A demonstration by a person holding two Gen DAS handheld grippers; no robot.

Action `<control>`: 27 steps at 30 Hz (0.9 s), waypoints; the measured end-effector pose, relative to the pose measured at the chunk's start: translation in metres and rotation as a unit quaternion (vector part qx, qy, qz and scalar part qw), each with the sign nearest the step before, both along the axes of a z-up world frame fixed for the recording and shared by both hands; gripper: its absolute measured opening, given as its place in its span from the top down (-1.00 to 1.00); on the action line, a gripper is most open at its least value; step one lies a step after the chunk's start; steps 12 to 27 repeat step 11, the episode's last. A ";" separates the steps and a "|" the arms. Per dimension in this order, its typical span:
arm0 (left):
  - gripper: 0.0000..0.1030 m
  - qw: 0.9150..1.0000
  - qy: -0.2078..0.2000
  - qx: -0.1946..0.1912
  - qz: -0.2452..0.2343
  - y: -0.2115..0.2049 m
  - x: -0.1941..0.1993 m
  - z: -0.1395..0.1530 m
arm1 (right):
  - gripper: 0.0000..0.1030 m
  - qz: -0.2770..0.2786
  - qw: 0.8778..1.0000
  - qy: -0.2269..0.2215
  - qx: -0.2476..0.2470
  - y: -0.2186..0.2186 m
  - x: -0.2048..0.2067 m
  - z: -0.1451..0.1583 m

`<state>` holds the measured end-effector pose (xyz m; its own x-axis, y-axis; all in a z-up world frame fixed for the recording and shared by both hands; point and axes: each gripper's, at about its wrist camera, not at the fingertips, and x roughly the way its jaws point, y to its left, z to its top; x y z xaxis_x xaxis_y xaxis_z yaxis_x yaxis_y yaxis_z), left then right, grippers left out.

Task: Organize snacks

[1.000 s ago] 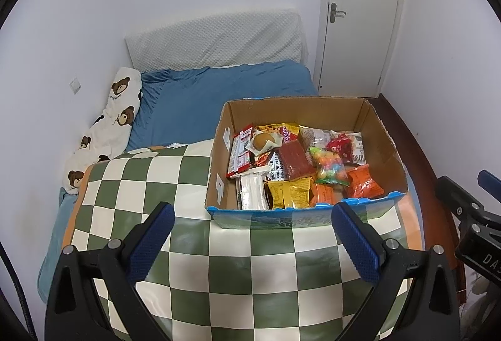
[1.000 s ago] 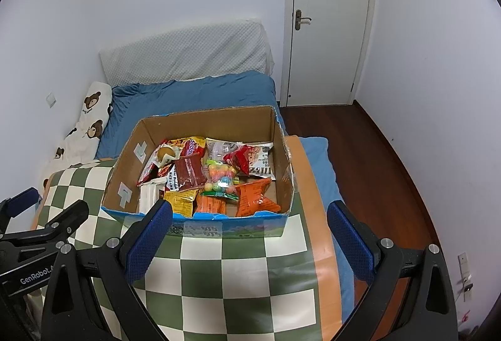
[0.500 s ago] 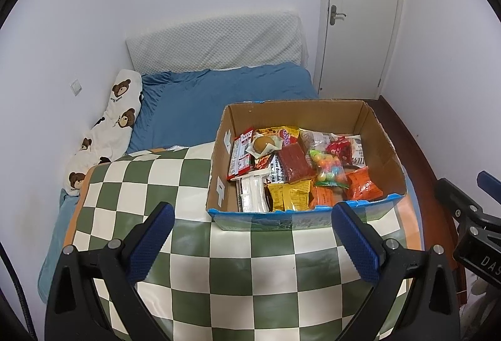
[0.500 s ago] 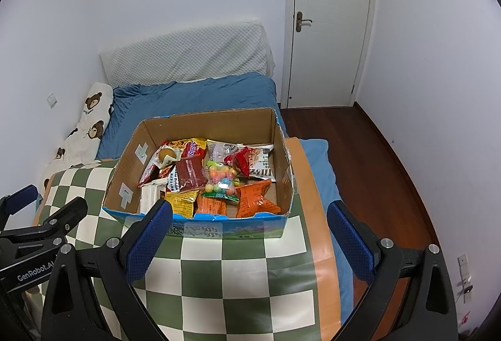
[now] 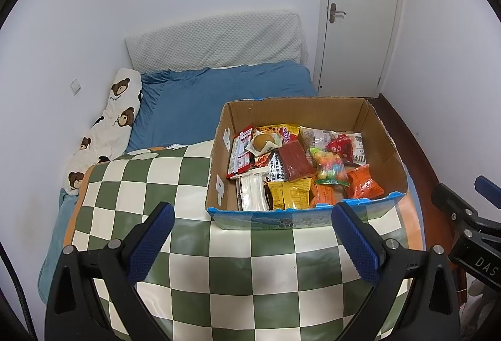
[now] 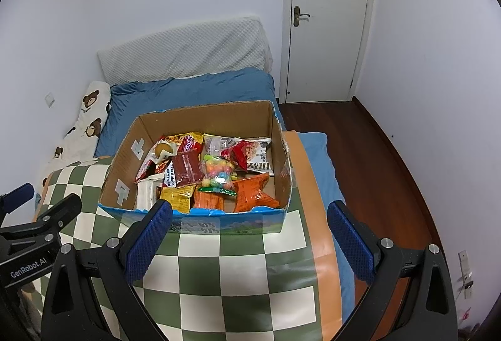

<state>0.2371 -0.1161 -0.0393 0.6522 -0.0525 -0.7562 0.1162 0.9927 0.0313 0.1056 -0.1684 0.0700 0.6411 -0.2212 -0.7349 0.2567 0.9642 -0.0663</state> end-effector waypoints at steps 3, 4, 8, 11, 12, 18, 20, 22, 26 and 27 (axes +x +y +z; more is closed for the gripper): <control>-0.99 1.000 0.001 0.000 0.000 0.000 0.000 0.000 | -0.96 0.000 1.000 0.001 0.003 -0.001 0.001 -0.001; -0.99 1.000 0.002 0.000 0.000 0.000 0.001 0.000 | -0.96 0.000 1.000 0.000 0.002 -0.001 0.001 -0.002; -0.99 1.000 0.002 -0.001 0.000 0.002 0.002 -0.001 | -0.96 0.000 1.000 0.001 0.001 0.000 0.001 -0.003; -0.99 1.000 0.000 -0.001 -0.001 0.002 0.002 -0.001 | -0.96 0.002 1.000 0.002 0.001 0.000 0.001 -0.003; -0.99 1.000 0.000 -0.001 -0.001 0.002 0.002 -0.001 | -0.96 0.002 1.000 0.002 0.001 0.000 0.001 -0.003; -0.99 1.000 0.000 -0.001 -0.001 0.002 0.002 -0.001 | -0.96 0.002 1.000 0.002 0.001 0.000 0.001 -0.003; -0.99 1.000 0.000 -0.001 -0.001 0.002 0.002 -0.001 | -0.96 0.002 1.000 0.002 0.001 0.000 0.001 -0.003; -0.99 1.000 0.000 -0.001 -0.001 0.002 0.002 -0.001 | -0.96 0.002 1.000 0.002 0.001 0.000 0.001 -0.003; -0.99 1.000 0.000 -0.001 -0.001 0.002 0.002 -0.001 | -0.96 0.002 1.000 0.002 0.001 0.000 0.001 -0.003; -0.99 1.000 0.000 -0.001 -0.001 0.002 0.002 -0.001 | -0.96 0.002 1.000 0.002 0.001 0.000 0.001 -0.003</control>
